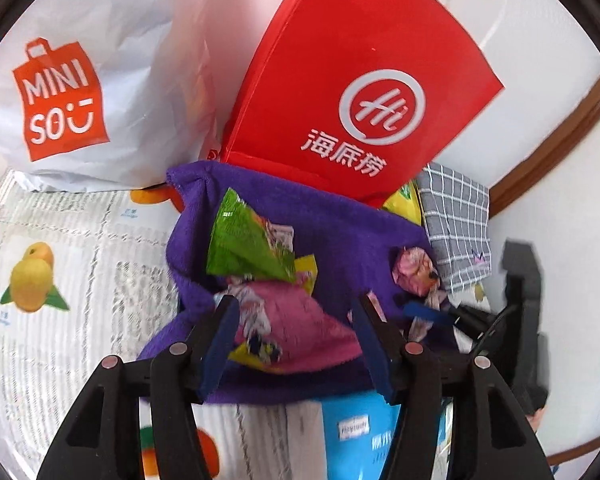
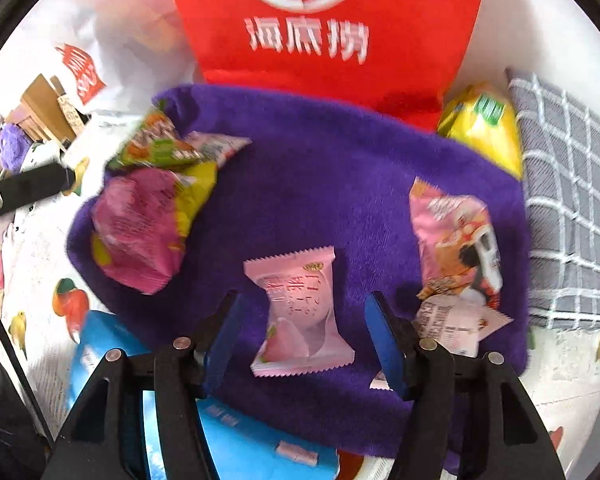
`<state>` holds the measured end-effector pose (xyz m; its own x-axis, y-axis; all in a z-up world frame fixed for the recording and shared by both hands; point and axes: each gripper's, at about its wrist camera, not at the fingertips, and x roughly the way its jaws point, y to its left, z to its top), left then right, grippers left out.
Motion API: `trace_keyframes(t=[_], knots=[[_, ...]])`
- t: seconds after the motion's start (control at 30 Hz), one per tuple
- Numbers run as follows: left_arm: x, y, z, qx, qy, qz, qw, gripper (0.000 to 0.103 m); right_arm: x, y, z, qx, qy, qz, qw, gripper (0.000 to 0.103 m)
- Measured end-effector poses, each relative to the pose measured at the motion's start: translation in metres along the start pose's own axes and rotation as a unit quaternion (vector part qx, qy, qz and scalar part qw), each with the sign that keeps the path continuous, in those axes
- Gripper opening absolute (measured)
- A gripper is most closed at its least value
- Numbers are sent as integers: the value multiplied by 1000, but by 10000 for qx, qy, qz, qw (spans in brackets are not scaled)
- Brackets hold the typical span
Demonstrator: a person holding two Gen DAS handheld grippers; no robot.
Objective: Organize snacks
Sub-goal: 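Move both tools back down to the snack pile by the tissue pack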
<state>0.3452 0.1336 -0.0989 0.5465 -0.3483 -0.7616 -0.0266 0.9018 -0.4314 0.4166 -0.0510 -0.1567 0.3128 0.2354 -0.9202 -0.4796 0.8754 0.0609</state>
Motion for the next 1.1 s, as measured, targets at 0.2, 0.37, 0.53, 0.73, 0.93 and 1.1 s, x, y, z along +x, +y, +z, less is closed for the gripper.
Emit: trace_keyframes(t=[0.2, 0.37, 0.53, 0.73, 0.93, 1.1], knots=[[-28, -1, -24, 183, -117, 159, 9996, 60, -58, 4, -10, 131, -805, -193, 9965, 62], [-52, -1, -43, 293, -232, 191, 9991, 61, -89, 2, -39, 300, -1187, -264, 9921, 62], [-70, -4, -62, 270, -241, 117, 9993, 61, -105, 4, -79, 424, -1080, -147, 9931, 62], [-82, -5, -90, 234, -158, 11, 9996, 61, -108, 10, -129, 796, -798, 75, 9936, 62], [-90, -1, -117, 213, -79, 5, 9997, 61, -103, 17, -166, 1060, -736, 85, 9916, 62], [-94, 7, -143, 245, -62, 226, 9994, 61, -96, 24, -183, 1235, -680, 61, 9900, 62]])
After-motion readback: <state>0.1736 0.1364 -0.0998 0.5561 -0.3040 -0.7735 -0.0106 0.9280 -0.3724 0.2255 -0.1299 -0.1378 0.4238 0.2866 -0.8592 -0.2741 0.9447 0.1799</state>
